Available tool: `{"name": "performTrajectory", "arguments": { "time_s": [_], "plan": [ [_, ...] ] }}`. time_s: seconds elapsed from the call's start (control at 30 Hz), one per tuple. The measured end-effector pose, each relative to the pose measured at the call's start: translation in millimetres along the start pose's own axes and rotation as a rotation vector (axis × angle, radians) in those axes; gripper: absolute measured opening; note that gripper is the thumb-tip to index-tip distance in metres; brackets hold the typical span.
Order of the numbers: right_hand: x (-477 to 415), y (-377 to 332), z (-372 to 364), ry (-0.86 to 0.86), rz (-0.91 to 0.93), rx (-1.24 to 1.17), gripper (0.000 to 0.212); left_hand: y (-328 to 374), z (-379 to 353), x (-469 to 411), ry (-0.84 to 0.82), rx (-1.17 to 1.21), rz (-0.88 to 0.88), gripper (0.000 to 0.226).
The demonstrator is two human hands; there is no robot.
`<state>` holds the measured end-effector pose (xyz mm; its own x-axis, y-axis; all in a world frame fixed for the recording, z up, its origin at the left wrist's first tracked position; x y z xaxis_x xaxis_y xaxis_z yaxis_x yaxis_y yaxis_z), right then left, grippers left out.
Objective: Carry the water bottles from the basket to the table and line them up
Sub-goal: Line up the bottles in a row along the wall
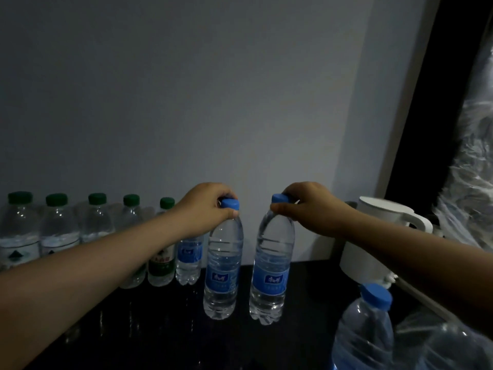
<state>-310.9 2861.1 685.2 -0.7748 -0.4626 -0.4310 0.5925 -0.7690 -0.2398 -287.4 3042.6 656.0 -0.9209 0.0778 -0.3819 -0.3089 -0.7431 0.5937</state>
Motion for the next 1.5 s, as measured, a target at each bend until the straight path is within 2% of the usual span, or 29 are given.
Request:
{"name": "performTrajectory", "arguments": {
  "time_s": [0.6,1.5],
  "plan": [
    [-79,66,-40,0.02,-0.075,0.063,0.03,-44,-30,-110,0.081,-0.108,0.059,0.024],
    [-89,89,-73,-0.044,-0.091,0.017,0.034,-86,-64,-124,0.042,-0.159,0.203,0.022]
  ]
}}
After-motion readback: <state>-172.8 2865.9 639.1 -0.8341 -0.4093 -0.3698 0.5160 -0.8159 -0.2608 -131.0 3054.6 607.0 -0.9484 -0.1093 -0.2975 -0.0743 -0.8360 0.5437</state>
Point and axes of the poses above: each hand's wrist, its own x-axis away from the middle knuckle, its own z-axis out of the back of the hand, y = z × x, the point moved 5 cm from there along -x, towards the middle knuckle, and after that the axes turned 14 degrees about z, right-handed, at the moved point
